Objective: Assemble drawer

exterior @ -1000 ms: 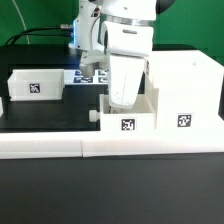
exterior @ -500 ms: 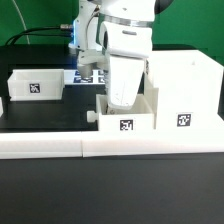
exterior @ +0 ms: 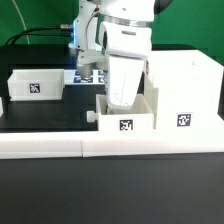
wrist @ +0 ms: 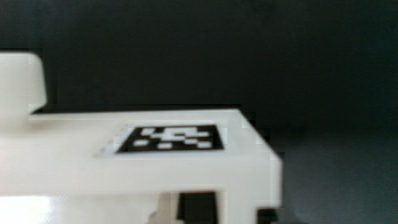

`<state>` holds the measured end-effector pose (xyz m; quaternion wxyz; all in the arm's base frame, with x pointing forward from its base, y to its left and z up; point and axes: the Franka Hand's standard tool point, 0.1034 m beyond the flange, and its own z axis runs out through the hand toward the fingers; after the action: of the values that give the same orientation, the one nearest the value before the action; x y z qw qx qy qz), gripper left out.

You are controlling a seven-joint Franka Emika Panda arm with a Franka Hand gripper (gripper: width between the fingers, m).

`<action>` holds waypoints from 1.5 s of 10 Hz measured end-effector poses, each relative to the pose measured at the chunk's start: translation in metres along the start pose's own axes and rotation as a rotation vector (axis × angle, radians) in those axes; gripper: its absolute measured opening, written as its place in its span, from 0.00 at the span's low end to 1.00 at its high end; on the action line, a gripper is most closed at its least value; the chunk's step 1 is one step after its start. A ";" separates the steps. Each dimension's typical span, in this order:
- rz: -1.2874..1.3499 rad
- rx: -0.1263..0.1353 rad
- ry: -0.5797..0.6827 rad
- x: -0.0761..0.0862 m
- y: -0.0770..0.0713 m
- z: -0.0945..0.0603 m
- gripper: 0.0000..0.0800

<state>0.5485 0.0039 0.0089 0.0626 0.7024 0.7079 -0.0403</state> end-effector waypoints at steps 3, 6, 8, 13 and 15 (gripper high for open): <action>-0.004 0.015 -0.007 -0.001 -0.002 0.000 0.05; -0.003 0.015 -0.006 -0.001 -0.002 0.001 0.05; 0.003 0.013 -0.006 0.000 -0.002 0.000 0.05; 0.066 -0.014 0.004 0.003 0.002 -0.001 0.05; 0.068 -0.010 0.003 0.002 0.000 0.000 0.05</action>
Offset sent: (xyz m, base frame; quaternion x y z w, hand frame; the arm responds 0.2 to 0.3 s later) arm 0.0000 0.0000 0.0000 0.0000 0.0000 0.0000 1.0000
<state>0.5489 0.0059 0.0083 0.0662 0.7258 0.6839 -0.0337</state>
